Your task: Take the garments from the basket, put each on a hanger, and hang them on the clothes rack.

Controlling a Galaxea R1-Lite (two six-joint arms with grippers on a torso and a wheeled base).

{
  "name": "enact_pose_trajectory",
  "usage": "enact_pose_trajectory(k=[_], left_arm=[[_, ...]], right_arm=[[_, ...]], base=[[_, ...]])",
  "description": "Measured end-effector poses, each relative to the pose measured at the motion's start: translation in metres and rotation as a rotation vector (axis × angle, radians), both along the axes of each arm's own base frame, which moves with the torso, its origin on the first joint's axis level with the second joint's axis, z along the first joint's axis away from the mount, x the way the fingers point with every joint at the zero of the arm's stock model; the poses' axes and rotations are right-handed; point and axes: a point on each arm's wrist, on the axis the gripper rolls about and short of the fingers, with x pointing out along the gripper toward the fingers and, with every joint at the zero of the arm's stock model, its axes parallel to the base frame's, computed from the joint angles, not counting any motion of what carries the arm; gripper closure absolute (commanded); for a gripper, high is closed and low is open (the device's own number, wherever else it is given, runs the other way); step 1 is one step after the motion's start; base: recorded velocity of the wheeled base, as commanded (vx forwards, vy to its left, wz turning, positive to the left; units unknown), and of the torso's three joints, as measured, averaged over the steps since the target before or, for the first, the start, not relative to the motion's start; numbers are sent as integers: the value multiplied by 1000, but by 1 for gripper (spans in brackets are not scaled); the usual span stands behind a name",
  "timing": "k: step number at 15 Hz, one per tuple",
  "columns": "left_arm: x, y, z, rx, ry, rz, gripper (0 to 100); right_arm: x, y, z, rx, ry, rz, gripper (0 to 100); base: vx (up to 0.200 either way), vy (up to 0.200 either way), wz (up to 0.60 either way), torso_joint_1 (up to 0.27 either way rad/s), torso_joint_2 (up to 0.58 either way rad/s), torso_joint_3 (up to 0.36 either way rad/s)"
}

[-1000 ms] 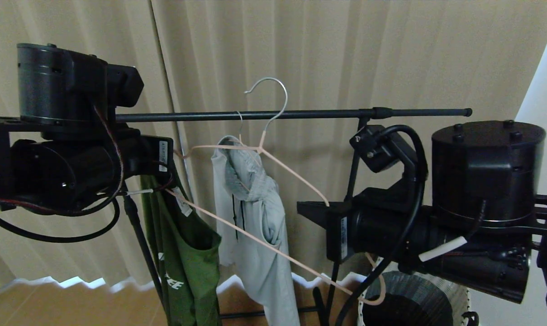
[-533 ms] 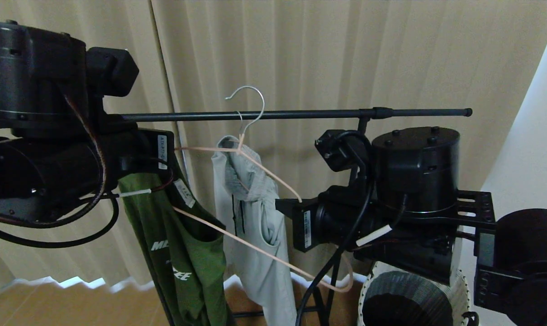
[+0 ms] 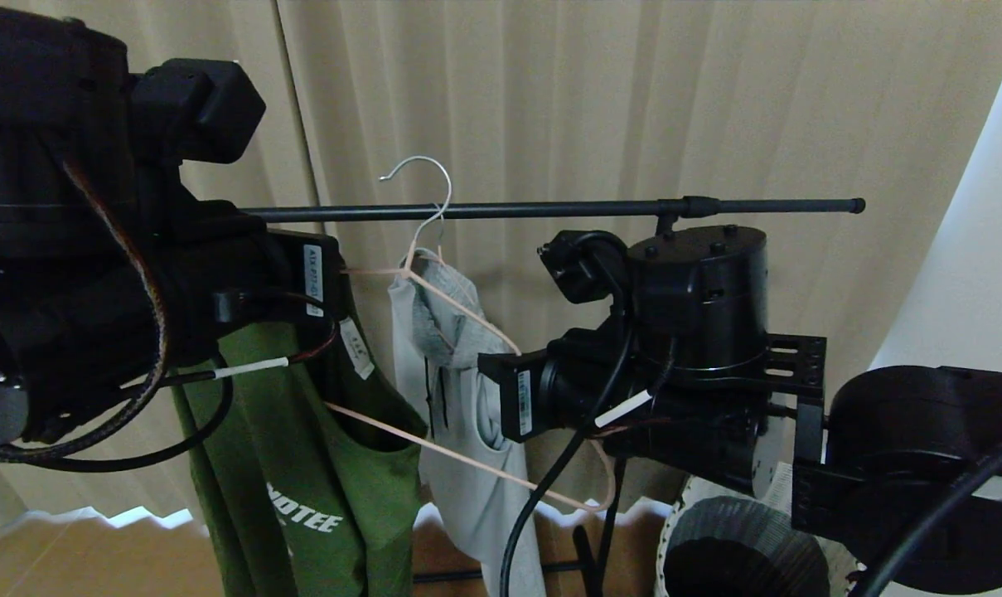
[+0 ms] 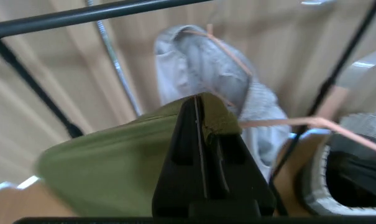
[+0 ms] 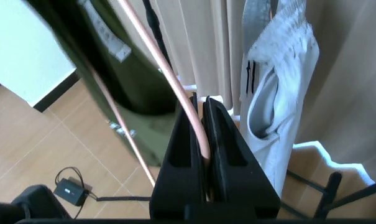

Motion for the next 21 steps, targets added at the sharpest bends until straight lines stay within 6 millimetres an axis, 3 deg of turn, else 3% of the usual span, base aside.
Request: enact_pose_trajectory(k=[5,10,15,18,21], left_arm=[[-12,-1,7,-51,16,-204,100],[-3,26,16,-55,-13,-91,100],[-8,63,23,-24,21,46,100],[-13,72,27,-23,12,83,100],[-18,70,27,-23,15,58,100]], right_arm=[[6,8,1,9,-8,0,100],[5,-1,1,-13,-12,-63,100],[9,-26,8,-31,-40,-166,100],[12,-36,12,-43,-67,-205,100],[14,-37,15,-34,-79,-211,100]], base=[[0,0,0,0,0,0],[0,0,0,0,0,0],[0,0,0,0,0,0],[0,0,0,0,0,0],[0,0,0,0,0,0]])
